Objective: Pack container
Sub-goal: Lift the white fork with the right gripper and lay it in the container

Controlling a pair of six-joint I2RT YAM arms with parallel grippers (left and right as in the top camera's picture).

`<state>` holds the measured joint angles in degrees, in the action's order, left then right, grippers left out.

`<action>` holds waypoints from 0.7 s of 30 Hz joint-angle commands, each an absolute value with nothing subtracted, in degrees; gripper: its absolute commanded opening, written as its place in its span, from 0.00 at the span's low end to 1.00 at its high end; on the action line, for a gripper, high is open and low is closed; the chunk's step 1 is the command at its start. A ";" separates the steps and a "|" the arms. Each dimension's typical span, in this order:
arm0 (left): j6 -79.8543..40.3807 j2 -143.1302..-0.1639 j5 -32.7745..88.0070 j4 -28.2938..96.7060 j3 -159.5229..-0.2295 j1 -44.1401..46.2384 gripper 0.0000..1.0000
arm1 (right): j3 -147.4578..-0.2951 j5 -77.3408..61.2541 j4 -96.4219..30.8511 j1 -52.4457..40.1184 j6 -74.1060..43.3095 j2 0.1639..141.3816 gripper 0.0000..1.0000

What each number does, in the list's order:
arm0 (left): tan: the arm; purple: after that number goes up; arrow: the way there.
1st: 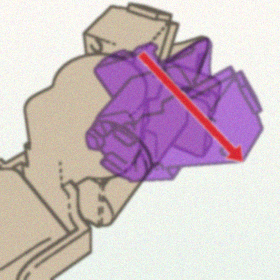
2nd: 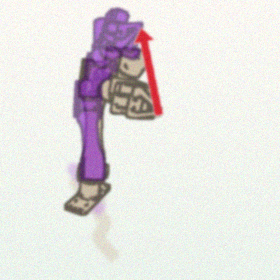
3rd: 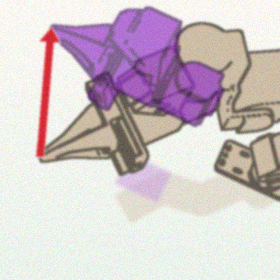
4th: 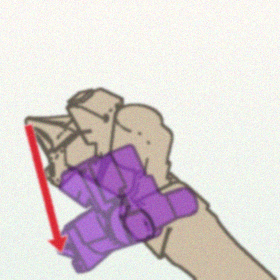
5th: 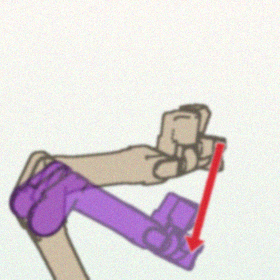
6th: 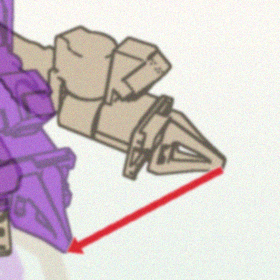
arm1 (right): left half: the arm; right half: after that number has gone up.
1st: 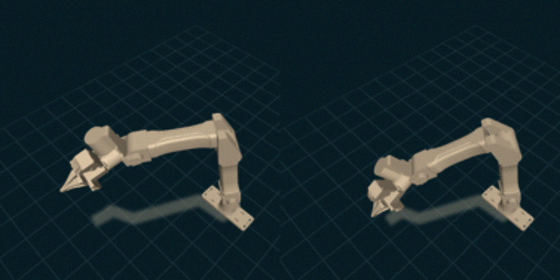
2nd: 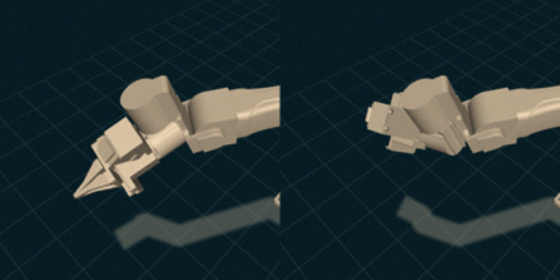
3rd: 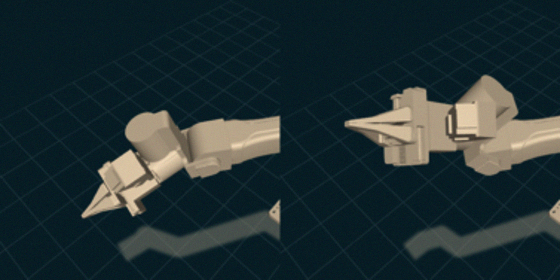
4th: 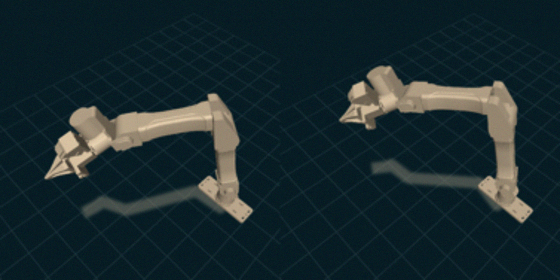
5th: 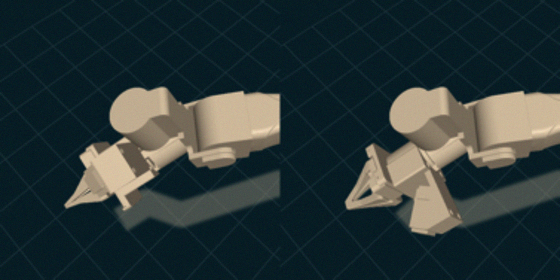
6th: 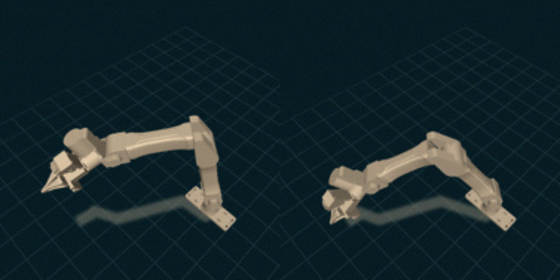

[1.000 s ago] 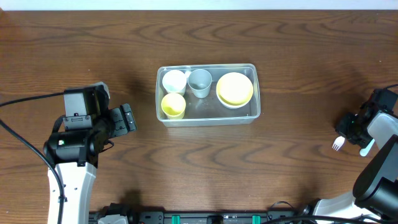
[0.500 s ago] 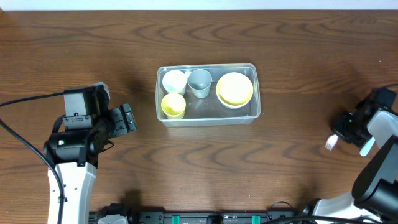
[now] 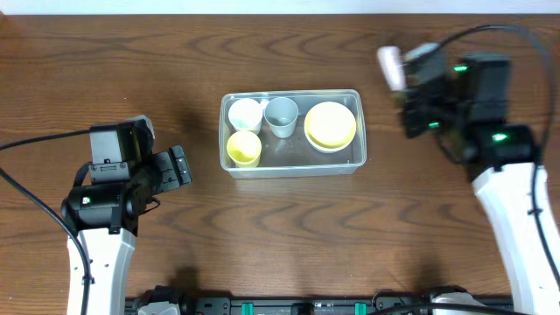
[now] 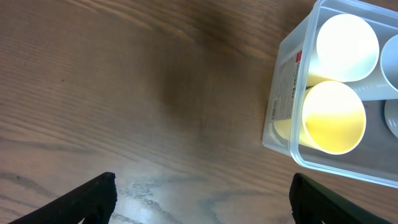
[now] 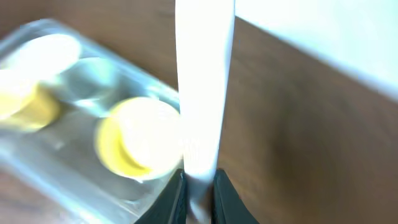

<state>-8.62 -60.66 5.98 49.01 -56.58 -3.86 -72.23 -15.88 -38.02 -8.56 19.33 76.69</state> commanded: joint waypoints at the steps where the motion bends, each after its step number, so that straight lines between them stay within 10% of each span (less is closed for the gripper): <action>1: -8.47 -60.73 5.37 48.99 -55.70 -3.81 0.89 | -72.18 -17.15 -38.04 -17.78 35.22 77.91 0.01; 21: -8.47 -60.73 5.39 48.99 -55.70 -3.81 0.89 | -72.18 -16.82 -37.71 -29.61 50.00 97.21 0.01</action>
<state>-8.62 -60.66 5.98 49.04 -56.58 -3.86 -72.25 -16.47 -37.87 -29.06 47.97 95.70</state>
